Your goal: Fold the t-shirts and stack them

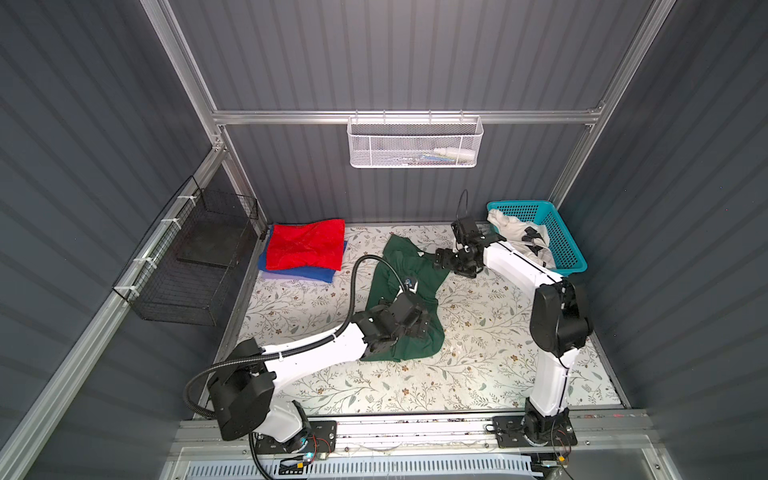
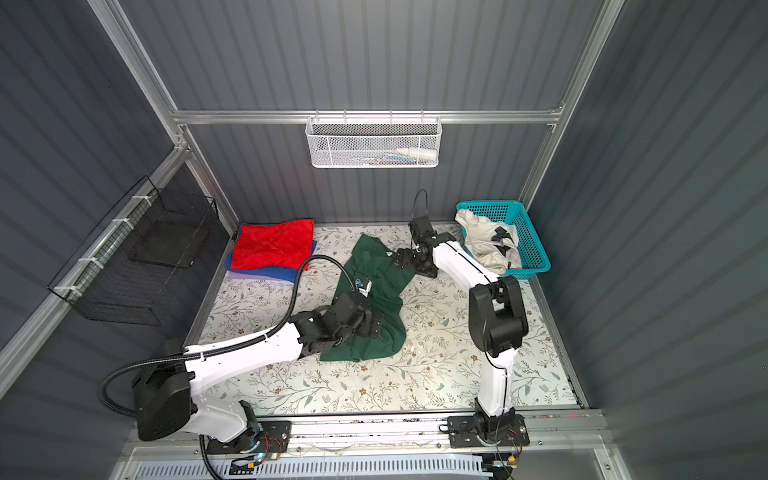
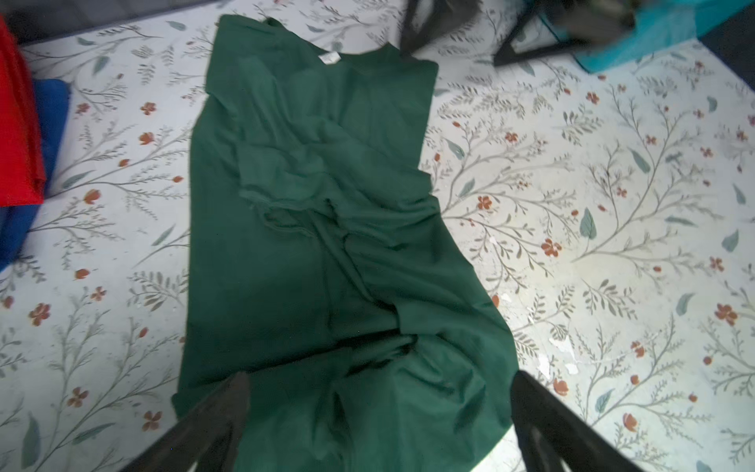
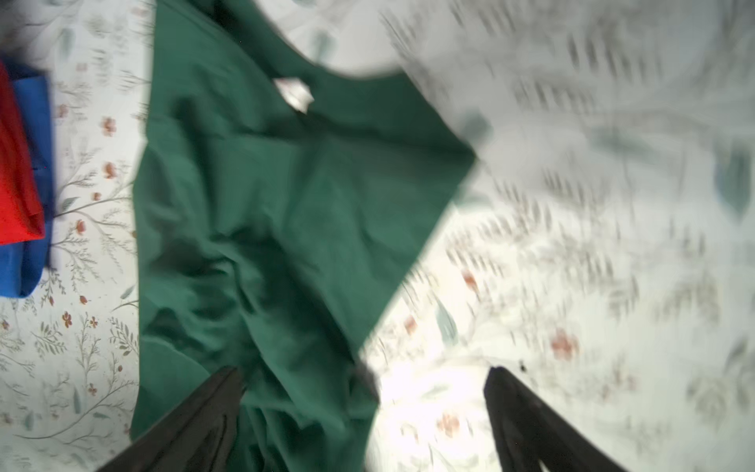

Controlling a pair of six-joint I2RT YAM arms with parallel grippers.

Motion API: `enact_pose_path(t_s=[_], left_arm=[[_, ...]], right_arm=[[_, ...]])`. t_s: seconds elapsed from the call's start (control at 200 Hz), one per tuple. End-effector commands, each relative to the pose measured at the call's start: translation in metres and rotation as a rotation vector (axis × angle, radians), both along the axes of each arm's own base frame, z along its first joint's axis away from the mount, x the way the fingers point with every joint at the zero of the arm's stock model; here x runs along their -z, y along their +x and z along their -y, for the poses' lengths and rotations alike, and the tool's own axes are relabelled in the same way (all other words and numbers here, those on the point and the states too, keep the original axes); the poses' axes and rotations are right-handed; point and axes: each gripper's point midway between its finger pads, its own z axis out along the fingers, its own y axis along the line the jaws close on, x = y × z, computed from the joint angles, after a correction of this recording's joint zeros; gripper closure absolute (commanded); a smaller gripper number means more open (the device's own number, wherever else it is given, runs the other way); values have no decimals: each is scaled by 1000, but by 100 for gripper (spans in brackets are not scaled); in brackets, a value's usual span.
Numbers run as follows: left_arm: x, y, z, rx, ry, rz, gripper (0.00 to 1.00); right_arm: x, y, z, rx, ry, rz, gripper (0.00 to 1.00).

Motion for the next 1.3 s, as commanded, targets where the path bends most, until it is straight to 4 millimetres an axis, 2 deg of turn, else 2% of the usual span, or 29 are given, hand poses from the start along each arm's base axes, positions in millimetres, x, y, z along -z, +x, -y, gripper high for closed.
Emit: enact_pose_path(t_s=[0.0, 0.15, 0.28, 0.435, 0.635, 0.71, 0.815, 0.886, 1.041, 1.191, 1.226, 1.276, 1.296], left_arm=[[-10, 6, -18, -60, -104, -85, 0], [-13, 12, -27, -67, -123, -91, 0], [-15, 15, -29, -73, -100, -93, 0], [-28, 14, -28, -78, -150, -88, 0], [-44, 16, -34, -100, -162, -62, 0], [-49, 17, -39, -115, -145, -48, 0], [-54, 19, -44, -131, -130, -29, 0], [-53, 21, -47, -142, -113, -26, 0], [-51, 25, -46, -143, -68, -29, 0], [-41, 30, -49, -152, 2, -41, 0], [-38, 30, -50, -154, 21, -44, 0], [-33, 31, -53, -160, 46, -47, 0], [-31, 31, -54, -164, 52, -49, 0]], right_arm=[[16, 2, -2, 97, 101, -6, 18], [29, 13, -15, 77, 185, -16, 30], [44, 32, -20, 74, 182, -23, 31], [66, 48, -9, 101, 104, -62, 38], [79, 74, -3, 113, 61, -66, 67], [84, 84, -4, 113, 70, -73, 73], [78, 104, -4, 97, 67, -31, 73], [69, 124, -3, 86, 72, 12, 71], [64, 158, -1, 74, 127, 32, 69], [49, 178, 7, 72, 198, 70, 70], [44, 180, 8, 68, 210, 84, 64], [36, 179, 9, 59, 230, 96, 42], [34, 178, 10, 60, 232, 99, 38]])
